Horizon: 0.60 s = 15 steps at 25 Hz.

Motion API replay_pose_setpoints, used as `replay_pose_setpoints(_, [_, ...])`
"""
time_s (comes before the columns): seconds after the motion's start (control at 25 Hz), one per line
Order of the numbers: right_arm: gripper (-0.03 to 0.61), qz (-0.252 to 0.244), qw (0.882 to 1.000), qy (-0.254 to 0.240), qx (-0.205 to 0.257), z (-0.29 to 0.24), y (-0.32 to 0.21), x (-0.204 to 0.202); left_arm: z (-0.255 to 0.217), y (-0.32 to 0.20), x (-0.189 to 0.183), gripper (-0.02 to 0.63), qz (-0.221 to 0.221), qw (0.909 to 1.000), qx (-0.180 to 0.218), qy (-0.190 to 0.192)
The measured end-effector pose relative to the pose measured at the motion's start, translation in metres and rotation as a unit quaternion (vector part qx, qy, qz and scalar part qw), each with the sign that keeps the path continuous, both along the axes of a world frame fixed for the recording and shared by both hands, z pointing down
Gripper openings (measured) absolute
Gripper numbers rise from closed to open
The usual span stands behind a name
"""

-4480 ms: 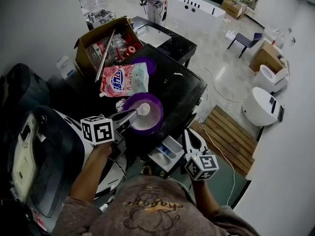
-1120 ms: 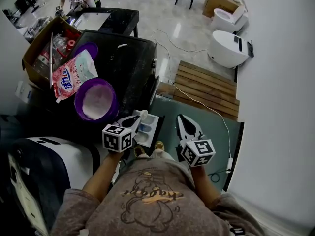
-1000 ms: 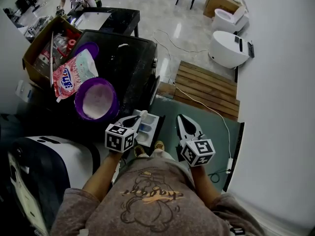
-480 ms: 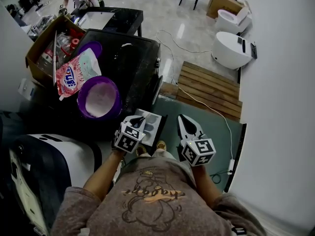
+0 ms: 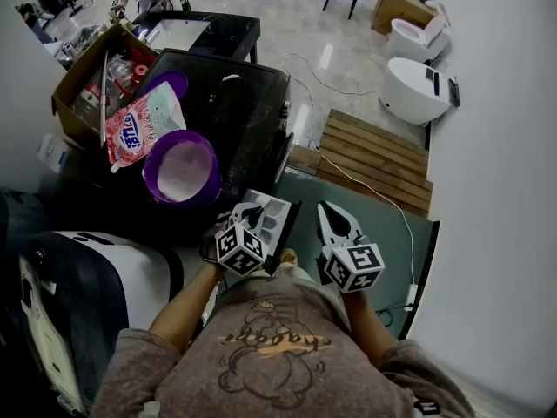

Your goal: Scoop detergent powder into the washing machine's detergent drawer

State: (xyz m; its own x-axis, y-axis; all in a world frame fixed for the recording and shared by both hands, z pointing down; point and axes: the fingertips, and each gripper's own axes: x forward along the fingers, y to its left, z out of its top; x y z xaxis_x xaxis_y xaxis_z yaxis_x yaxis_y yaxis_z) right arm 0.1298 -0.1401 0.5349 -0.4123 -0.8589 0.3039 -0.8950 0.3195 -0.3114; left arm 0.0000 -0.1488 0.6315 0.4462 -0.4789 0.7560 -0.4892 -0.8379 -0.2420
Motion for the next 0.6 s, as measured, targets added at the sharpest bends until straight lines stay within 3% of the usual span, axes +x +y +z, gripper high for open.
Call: replay_pose_setpoints(0.6, [0.002,0.001,1.000,0.000,0.000,-0.0003,0.0090,0.0018,-0.0022,0.0014,-0.0023,0.025,-0.004,0.9999,0.010,-0.001])
